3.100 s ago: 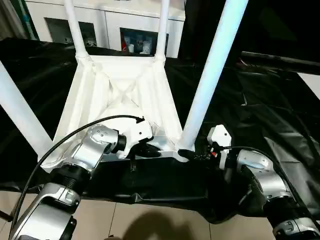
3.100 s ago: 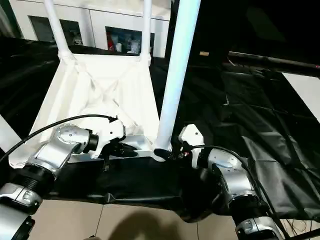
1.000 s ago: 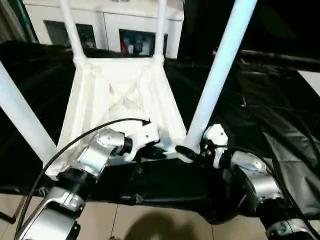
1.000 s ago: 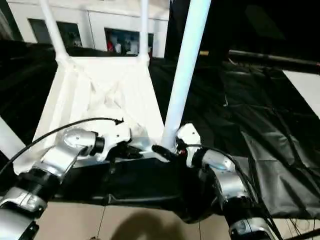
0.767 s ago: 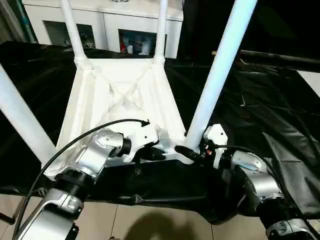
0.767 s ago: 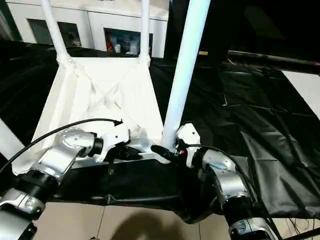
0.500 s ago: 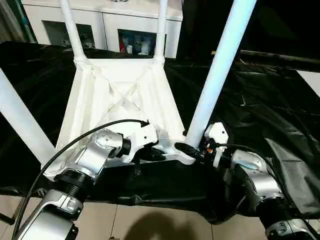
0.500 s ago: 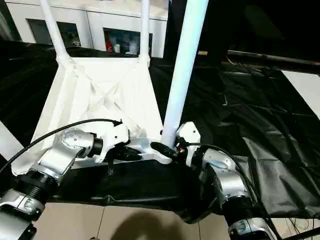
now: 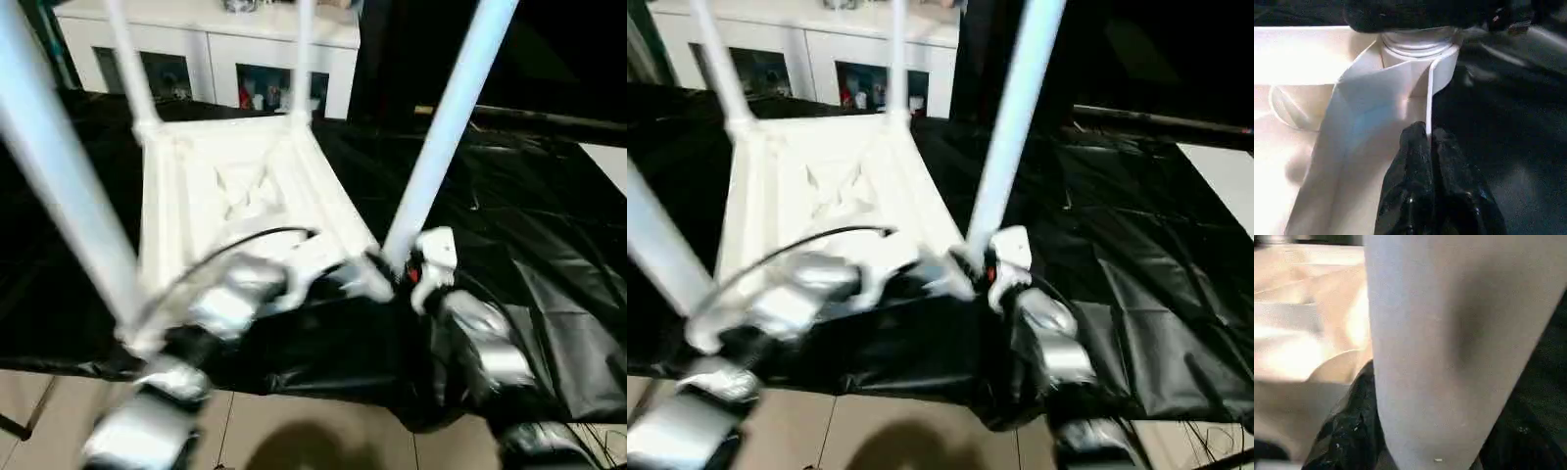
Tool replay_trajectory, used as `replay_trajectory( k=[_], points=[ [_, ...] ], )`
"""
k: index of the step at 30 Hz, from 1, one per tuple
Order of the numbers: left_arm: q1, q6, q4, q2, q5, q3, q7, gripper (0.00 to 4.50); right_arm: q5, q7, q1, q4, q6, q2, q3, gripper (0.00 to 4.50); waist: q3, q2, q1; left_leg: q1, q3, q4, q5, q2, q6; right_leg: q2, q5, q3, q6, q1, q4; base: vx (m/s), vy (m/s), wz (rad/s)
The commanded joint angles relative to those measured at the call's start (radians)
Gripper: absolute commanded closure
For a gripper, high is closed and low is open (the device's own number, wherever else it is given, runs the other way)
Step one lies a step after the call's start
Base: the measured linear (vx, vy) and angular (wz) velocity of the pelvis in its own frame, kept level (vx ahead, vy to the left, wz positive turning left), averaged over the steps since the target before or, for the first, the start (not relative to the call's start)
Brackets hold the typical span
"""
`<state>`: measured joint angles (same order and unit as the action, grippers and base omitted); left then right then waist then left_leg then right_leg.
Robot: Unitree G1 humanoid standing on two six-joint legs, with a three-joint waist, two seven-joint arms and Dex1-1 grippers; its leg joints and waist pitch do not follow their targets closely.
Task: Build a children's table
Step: Rotate leg to tighten
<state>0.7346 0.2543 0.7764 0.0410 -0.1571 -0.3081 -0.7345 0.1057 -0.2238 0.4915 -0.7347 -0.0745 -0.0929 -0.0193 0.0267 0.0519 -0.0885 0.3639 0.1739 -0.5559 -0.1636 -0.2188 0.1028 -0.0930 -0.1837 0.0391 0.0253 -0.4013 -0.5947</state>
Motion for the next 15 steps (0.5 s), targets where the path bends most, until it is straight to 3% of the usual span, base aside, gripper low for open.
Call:
replay_trajectory(
  k=[1, 7, 9, 12, 13, 14, 15],
  points=[
    [0.01, 0.006, 0.073, -0.037, -0.01, 0.016, 0.106, 4.5, -0.051, 0.101, -0.002, -0.083, 0.057, 0.016, 0.013, 2.53, -0.042, -0.001, 0.005, -0.008, 0.004, 0.068, -0.346, 0.003, 0.02, -0.029, -0.378, -0.02, -0.118, 0.026, 0.089, 0.0, 0.0, 0.0],
    [0.049, -0.055, 0.132, -0.038, -0.038, -0.005, 0.11, 4.5, -0.052, 0.061, 0.04, -0.099, 0.01, 0.057, 0.031, 2.53, -0.046, 0.001, 0.0, -0.002, 0.005, 0.064, -0.317, 0.003, -0.014, -0.03, -0.299, -0.019, -0.127, 0.032, 0.085, 0.0, 0.0, 0.0],
    [0.054, -0.064, 0.145, -0.034, -0.039, -0.006, 0.109, 4.5, -0.04, 0.039, 0.038, -0.092, -0.005, 0.06, 0.026, 1.97, -0.046, -0.001, -0.002, 0.0, 0.006, 0.064, -0.311, 0.003, -0.021, -0.031, -0.282, -0.019, -0.137, 0.034, 0.084, 0.0, 0.0, 0.0],
    [0.062, -0.094, 0.164, -0.016, -0.046, -0.016, 0.095, 4.5, 0.014, -0.022, 0.024, -0.051, -0.023, 0.055, -0.001, 1.78, -0.043, -0.003, -0.001, 0.001, 0.004, 0.067, -0.333, 0.002, -0.026, -0.032, -0.306, -0.017, -0.14, 0.035, 0.086, 0.0, 0.0, 0.0],
    [0.065, -0.111, 0.172, -0.006, -0.049, -0.021, 0.077, 4.5, 0.031, -0.062, 0.013, -0.023, -0.022, 0.038, -0.003, 1.64, -0.042, -0.01, -0.001, 0.001, 0.003, 0.07, -0.342, 0.003, -0.025, -0.032, -0.322, -0.016, -0.136, 0.035, 0.089, 0.0, 0.0, 0.0],
    [0.066, -0.137, 0.177, 0.004, -0.053, -0.028, 0.052, 4.5, 0.048, -0.112, -0.002, 0.013, -0.007, 0.019, 0.002, 1.49, -0.04, -0.006, -0.001, -0.001, 0.002, 0.07, -0.371, 0.002, -0.029, -0.03, -0.359, -0.016, -0.123, 0.035, 0.097, 0.0, 0.0, 0.0],
    [0.065, -0.148, 0.179, 0.012, -0.054, -0.031, 0.031, 4.5, 0.064, -0.171, -0.022, 0.057, 0.008, -0.003, 0.013, 1.36, -0.041, -0.008, 0.0, -0.002, 0.001, 0.07, -0.374, 0.001, -0.028, -0.032, -0.362, -0.016, -0.125, 0.034, 0.095, 0.0, 0.0, 0.0]
  ],
)
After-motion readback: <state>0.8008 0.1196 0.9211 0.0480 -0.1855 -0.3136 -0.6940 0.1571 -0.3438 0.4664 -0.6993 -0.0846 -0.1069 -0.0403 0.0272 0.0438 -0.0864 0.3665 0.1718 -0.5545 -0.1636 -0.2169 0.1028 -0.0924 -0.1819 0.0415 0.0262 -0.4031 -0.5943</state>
